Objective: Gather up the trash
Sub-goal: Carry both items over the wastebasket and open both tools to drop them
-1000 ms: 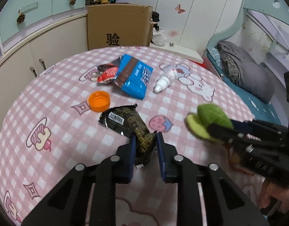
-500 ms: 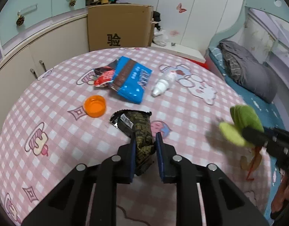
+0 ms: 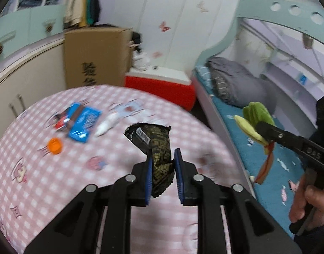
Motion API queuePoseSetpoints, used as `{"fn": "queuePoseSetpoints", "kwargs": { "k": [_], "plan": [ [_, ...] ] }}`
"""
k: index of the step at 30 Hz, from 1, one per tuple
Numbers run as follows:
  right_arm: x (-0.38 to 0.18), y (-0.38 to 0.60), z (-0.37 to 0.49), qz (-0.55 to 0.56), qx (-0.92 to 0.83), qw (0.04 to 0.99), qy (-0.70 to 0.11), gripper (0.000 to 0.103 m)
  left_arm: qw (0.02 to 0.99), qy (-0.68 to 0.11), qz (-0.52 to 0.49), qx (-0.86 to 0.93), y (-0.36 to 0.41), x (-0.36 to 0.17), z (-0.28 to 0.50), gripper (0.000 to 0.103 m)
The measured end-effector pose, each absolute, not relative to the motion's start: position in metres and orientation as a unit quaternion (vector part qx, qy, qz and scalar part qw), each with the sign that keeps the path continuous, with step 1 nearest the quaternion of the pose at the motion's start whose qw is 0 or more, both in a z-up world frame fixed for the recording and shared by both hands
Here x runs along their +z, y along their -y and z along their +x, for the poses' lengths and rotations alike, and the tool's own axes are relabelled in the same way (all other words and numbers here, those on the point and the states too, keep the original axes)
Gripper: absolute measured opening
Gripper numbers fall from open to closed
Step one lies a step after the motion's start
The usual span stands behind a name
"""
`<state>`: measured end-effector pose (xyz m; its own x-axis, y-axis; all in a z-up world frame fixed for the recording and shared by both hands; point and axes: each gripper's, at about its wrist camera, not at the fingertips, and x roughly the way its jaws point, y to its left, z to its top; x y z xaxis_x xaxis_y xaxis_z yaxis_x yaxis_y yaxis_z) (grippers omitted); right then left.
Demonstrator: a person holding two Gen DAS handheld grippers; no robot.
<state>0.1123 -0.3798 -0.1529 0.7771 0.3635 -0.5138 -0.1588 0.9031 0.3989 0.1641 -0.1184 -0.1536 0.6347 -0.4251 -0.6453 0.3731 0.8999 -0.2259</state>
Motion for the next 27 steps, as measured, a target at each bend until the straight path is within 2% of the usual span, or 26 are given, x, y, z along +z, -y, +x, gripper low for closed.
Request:
{"fn": "queuePoseSetpoints", "kwargs": {
  "k": [6, 12, 20, 27],
  "plan": [
    [-0.152, 0.444, 0.079, 0.205, 0.085, 0.934, -0.281, 0.025, 0.89, -0.356, -0.014, -0.285, 0.181, -0.139, 0.147, 0.018],
    [-0.19, 0.503, 0.05, 0.249, 0.024, 0.921, -0.3, 0.025, 0.866, -0.366, 0.025, -0.341, 0.255, -0.149, 0.123, 0.018],
    [-0.285, 0.551, 0.034, 0.313, -0.025, 0.874, -0.371, 0.025, 0.812, -0.426, 0.093, -0.388, 0.35, -0.211, 0.099, 0.019],
    [-0.355, 0.573, 0.031, 0.361, -0.05, 0.832, -0.419, 0.025, 0.772, -0.481, 0.142, -0.39, 0.396, -0.276, 0.092, 0.019]
  ]
}}
